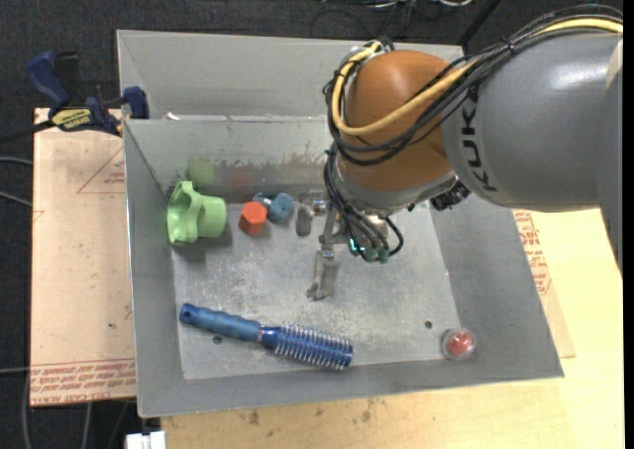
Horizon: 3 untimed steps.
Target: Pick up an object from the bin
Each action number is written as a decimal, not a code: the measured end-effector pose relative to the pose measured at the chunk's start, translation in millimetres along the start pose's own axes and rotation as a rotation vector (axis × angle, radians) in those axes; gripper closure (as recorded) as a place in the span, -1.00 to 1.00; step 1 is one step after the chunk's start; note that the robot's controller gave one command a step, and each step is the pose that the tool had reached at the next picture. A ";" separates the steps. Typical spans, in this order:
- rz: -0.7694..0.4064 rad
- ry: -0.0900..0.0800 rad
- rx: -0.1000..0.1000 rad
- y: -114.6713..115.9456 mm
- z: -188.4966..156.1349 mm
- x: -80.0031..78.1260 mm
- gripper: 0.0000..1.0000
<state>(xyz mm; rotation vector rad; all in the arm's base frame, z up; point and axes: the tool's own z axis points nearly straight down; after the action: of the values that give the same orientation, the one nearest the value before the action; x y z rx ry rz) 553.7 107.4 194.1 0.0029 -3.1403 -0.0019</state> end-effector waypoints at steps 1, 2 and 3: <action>-0.162 0.006 -0.001 31.2 127.2 54.9 -1.00; -0.111 -0.002 -0.001 41.5 93.4 72.0 -1.00; -0.128 -0.002 -0.002 70.2 90.7 72.2 -1.00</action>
Offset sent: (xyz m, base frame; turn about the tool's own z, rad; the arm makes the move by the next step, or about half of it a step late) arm -0.0527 0.0288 -0.1241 -0.1607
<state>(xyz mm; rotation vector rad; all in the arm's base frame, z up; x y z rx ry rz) 481.3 177.6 103.5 0.2032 -3.1362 -0.0044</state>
